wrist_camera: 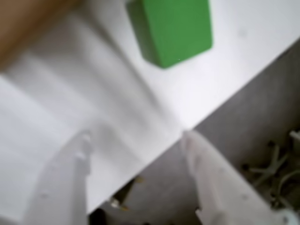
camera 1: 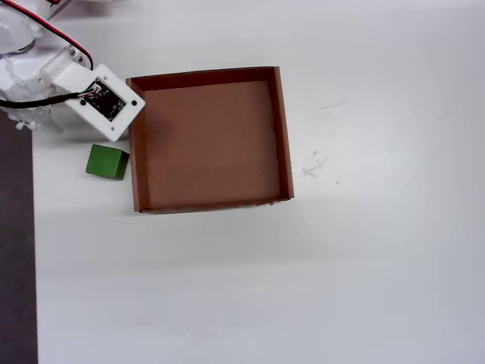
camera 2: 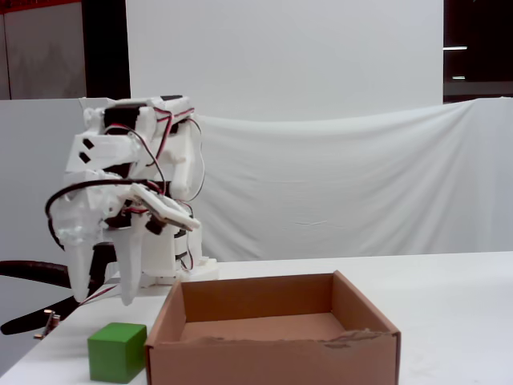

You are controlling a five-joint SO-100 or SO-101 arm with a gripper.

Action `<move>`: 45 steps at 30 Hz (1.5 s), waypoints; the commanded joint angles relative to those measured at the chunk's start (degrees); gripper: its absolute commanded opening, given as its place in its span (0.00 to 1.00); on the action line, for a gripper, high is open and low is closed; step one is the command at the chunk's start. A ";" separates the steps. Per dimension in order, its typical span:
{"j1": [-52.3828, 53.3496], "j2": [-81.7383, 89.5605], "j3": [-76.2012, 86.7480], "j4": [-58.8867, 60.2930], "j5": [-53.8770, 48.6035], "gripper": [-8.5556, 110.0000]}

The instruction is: Grasp a green cube and put it in a box.

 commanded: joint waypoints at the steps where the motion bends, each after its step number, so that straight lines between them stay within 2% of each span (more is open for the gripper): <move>1: -1.85 -1.67 -3.69 -2.72 -2.37 0.30; 7: -5.54 -7.56 -10.20 1.49 -2.02 0.30; 14: -5.98 -14.59 -17.58 8.00 -2.29 0.30; 24: -5.01 -25.49 -29.44 11.07 -3.78 0.30; 45: -5.36 -40.78 -40.25 6.24 -10.55 0.30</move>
